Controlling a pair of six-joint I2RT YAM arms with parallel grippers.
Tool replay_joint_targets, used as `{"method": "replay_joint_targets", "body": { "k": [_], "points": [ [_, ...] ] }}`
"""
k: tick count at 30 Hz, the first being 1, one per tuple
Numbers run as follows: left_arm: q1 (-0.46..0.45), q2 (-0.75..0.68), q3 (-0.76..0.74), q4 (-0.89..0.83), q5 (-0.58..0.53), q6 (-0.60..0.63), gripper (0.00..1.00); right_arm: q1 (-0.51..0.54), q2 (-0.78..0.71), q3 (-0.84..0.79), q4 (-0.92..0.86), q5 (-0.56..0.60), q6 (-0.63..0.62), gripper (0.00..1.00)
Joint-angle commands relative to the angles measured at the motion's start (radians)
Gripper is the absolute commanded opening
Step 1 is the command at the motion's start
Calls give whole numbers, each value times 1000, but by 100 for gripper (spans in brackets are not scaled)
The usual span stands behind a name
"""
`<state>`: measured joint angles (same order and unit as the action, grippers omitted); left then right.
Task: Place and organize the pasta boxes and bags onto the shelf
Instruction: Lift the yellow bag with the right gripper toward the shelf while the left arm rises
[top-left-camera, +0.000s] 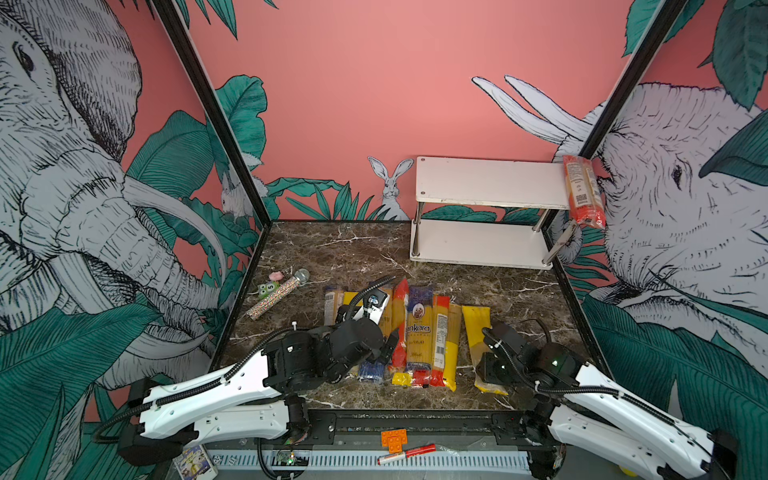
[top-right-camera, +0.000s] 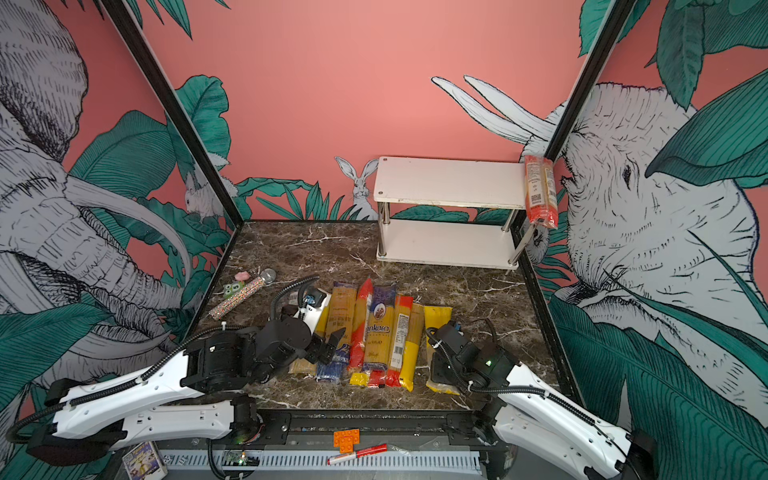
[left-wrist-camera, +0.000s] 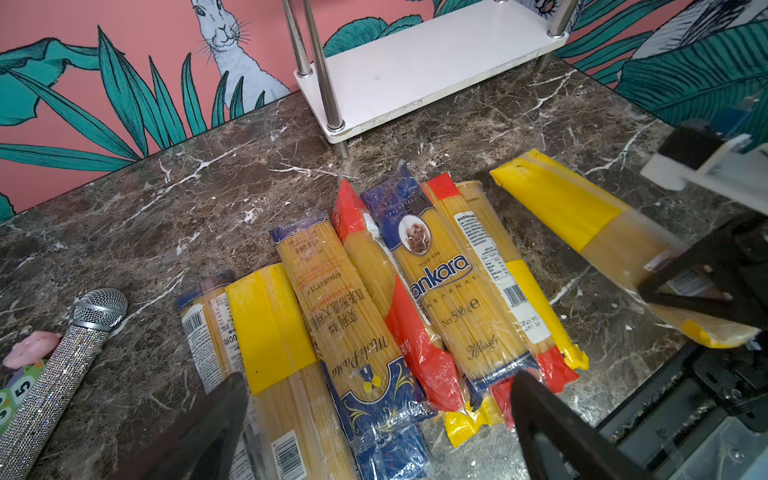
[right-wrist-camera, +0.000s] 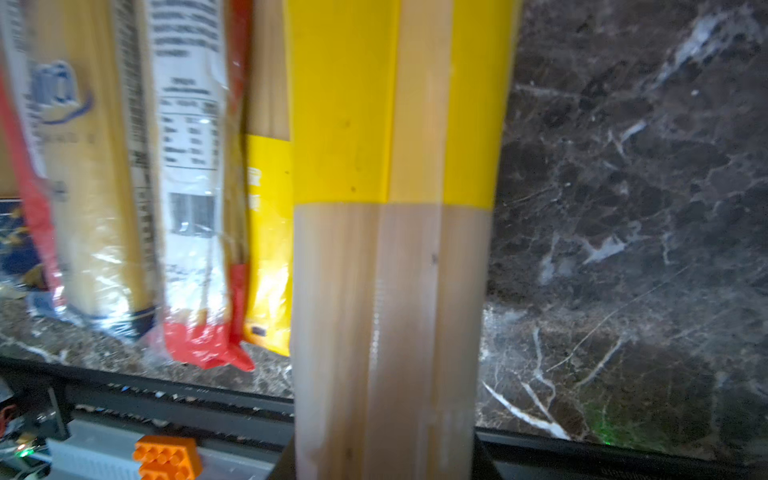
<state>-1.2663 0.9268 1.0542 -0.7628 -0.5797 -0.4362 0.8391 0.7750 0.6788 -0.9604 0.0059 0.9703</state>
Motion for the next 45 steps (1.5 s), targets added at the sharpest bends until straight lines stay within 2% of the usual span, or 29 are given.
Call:
{"method": "replay_joint_targets", "body": {
  "k": [1, 10, 15, 23, 29, 36, 45],
  "points": [
    [39, 5, 49, 9, 50, 19, 99, 6, -8, 118, 23, 29, -44, 0],
    [76, 40, 150, 7, 57, 101, 99, 6, 60, 407, -51, 74, -131, 0],
    [101, 64, 214, 0, 60, 143, 99, 6, 162, 633, -106, 125, -231, 0],
    [193, 151, 339, 12, 106, 226, 99, -10, 327, 1026, -189, 246, -410, 0],
    [280, 226, 426, 42, 174, 294, 99, -126, 471, 1280, -208, 238, -537, 0],
    [415, 326, 507, 95, 342, 358, 99, -313, 694, 1550, -208, 223, -677, 0],
    [481, 474, 608, 187, 500, 429, 99, -517, 980, 1867, -214, 239, -755, 0]
  ]
}}
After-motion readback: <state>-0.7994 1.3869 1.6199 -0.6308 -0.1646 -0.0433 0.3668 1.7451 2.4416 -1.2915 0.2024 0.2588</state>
